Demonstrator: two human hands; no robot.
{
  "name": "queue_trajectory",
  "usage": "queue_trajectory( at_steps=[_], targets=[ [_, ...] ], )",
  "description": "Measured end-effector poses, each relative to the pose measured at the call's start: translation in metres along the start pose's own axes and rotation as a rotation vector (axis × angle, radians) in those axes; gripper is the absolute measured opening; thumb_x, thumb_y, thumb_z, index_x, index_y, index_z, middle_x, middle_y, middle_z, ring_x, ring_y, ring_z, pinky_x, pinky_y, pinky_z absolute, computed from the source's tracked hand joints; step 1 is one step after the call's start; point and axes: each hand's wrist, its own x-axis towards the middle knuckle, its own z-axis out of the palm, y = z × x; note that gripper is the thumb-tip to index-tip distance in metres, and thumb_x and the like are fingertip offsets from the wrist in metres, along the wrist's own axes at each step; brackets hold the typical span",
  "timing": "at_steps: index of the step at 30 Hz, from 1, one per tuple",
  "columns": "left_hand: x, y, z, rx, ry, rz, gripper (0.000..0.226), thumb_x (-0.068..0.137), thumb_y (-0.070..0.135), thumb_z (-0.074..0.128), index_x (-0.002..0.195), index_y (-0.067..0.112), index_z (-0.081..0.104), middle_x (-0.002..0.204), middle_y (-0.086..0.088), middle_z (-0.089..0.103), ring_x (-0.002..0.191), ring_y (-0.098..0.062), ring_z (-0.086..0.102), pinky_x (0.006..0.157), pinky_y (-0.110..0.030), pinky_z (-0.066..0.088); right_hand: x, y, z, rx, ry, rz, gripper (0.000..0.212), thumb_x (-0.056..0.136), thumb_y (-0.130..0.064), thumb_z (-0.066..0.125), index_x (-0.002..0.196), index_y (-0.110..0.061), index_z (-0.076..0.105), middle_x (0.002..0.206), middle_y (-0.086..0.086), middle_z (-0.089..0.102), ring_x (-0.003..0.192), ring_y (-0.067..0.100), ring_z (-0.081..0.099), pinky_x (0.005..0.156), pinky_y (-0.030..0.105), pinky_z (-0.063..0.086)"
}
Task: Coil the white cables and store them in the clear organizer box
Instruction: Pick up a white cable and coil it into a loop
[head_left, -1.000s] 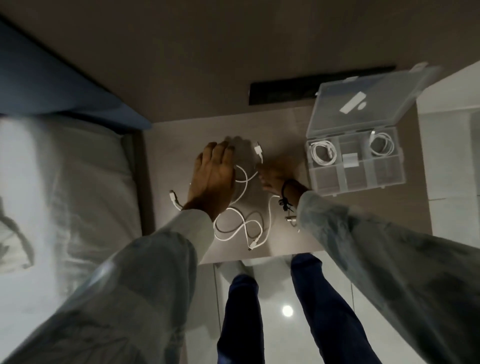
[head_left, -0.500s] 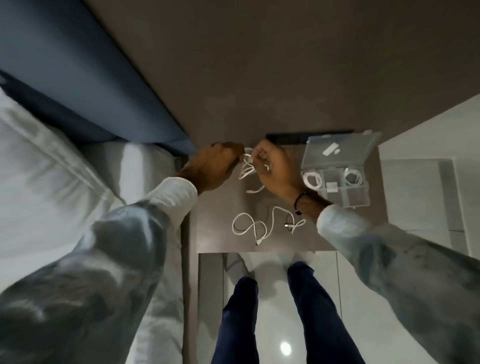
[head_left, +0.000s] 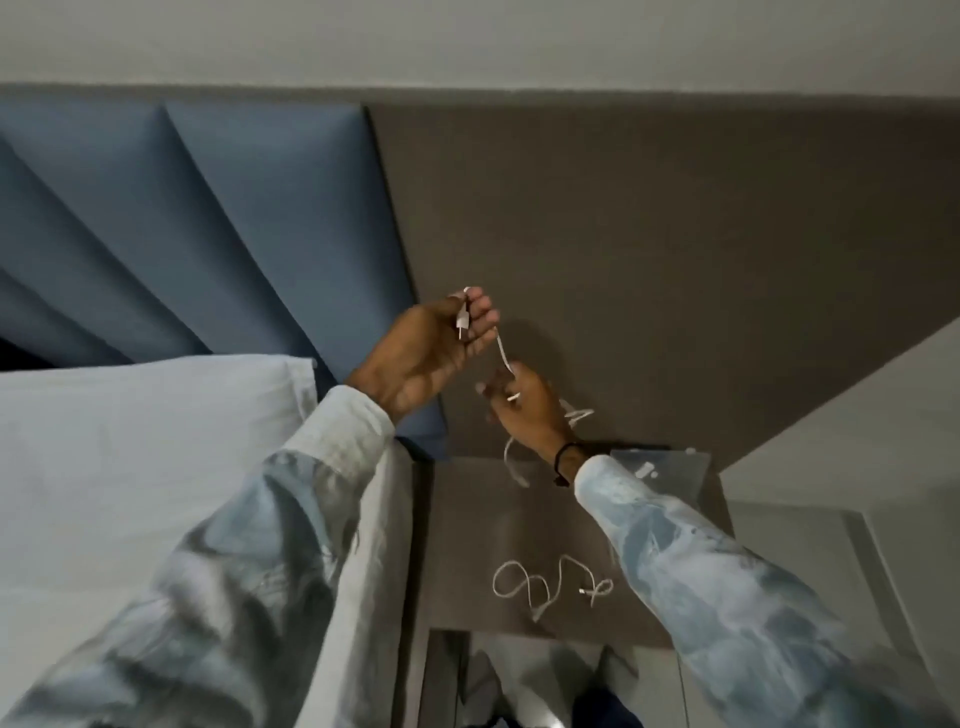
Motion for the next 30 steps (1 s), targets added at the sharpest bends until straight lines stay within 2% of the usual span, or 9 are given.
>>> queue_trajectory(
  at_steps=[4,8,10,12,15,17,24,27,30],
  targets=[
    [-0.009,0.024,0.000,-0.358,0.086,0.276,0.022,0.108,0.012,0.039,0.107,0.012,0.061,0.094,-0.002,0.078,0.093,-0.016,0.073,0.093,-0.030,0.055,-0.005,-0.026,0.005,0.131,-0.062,0.080,0.023,0.094,-0.029,0.068,0.080,-0.018,0.055,0.052,-0.004,0.050,0.041,0.006,0.047,0.045,0.025,0.045],
    [-0.013,0.029,-0.017,-0.200,0.443,0.609,0.012,0.104,0.011,0.054,0.107,0.004,0.064,0.097,-0.011,0.071,0.093,-0.021,0.070,0.094,-0.033,0.059,-0.008,-0.049,-0.002,0.220,-0.186,0.151,0.018,0.091,-0.039,0.071,0.084,-0.026,0.061,0.051,-0.016,0.047,0.043,0.001,0.036,0.039,0.018,0.029],
    [-0.021,0.023,-0.031,0.158,0.620,0.835,0.014,0.101,0.012,0.059,0.096,0.003,0.069,0.088,-0.010,0.070,0.085,-0.018,0.067,0.091,-0.031,0.059,-0.009,-0.065,-0.006,0.234,-0.265,0.095,0.009,0.095,-0.031,0.068,0.089,-0.024,0.067,0.049,-0.020,0.051,0.037,-0.001,0.033,0.037,0.015,0.024],
    [-0.027,0.013,-0.054,0.843,0.655,1.025,0.020,0.100,0.014,0.059,0.083,0.007,0.068,0.073,-0.005,0.064,0.071,-0.015,0.061,0.073,-0.026,0.053,-0.009,-0.078,-0.011,0.193,-0.265,0.021,0.014,0.098,-0.021,0.065,0.100,-0.012,0.075,0.063,-0.017,0.064,0.039,-0.004,0.045,0.039,0.010,0.032],
    [-0.036,0.006,-0.079,1.668,0.253,0.940,0.020,0.095,0.004,0.053,0.075,0.009,0.053,0.073,-0.012,0.059,0.068,-0.032,0.060,0.064,-0.045,0.052,-0.009,-0.090,-0.027,0.070,-0.195,-0.079,0.019,0.097,-0.015,0.065,0.101,-0.003,0.079,0.096,0.005,0.079,0.078,-0.005,0.066,0.074,0.007,0.049],
    [-0.044,0.000,-0.082,1.780,0.017,0.851,0.016,0.095,0.000,0.052,0.079,0.004,0.056,0.082,-0.015,0.062,0.075,-0.035,0.061,0.070,-0.047,0.051,-0.004,-0.094,-0.040,-0.042,-0.177,-0.123,0.017,0.093,-0.023,0.071,0.093,-0.011,0.082,0.096,0.005,0.081,0.089,0.007,0.070,0.089,0.024,0.052],
    [-0.074,-0.024,-0.068,1.283,-0.181,0.380,0.030,0.108,0.019,0.045,0.102,0.010,0.074,0.076,0.000,0.059,0.069,-0.013,0.054,0.072,-0.027,0.045,0.005,-0.094,-0.062,-0.181,-0.071,-0.182,0.034,0.068,-0.058,0.080,0.074,-0.025,0.079,0.069,-0.002,0.076,0.062,0.006,0.065,0.064,0.036,0.057],
    [-0.085,-0.018,-0.061,0.740,-0.337,0.205,0.029,0.104,0.024,0.052,0.104,0.003,0.073,0.075,-0.004,0.062,0.071,-0.014,0.057,0.074,-0.021,0.050,-0.006,-0.089,-0.055,-0.098,-0.033,-0.160,0.055,0.064,-0.067,0.081,0.067,-0.013,0.072,0.058,0.000,0.067,0.054,0.006,0.054,0.056,0.027,0.047],
    [-0.087,-0.005,-0.045,0.140,-0.341,0.237,0.021,0.091,0.027,0.073,0.103,0.009,0.076,0.082,0.000,0.070,0.076,-0.010,0.064,0.078,-0.022,0.057,-0.023,-0.085,-0.036,-0.004,-0.034,-0.106,0.068,0.079,-0.070,0.065,0.057,-0.005,0.057,0.051,-0.002,0.052,0.050,0.008,0.044,0.057,0.026,0.039]
  ],
)
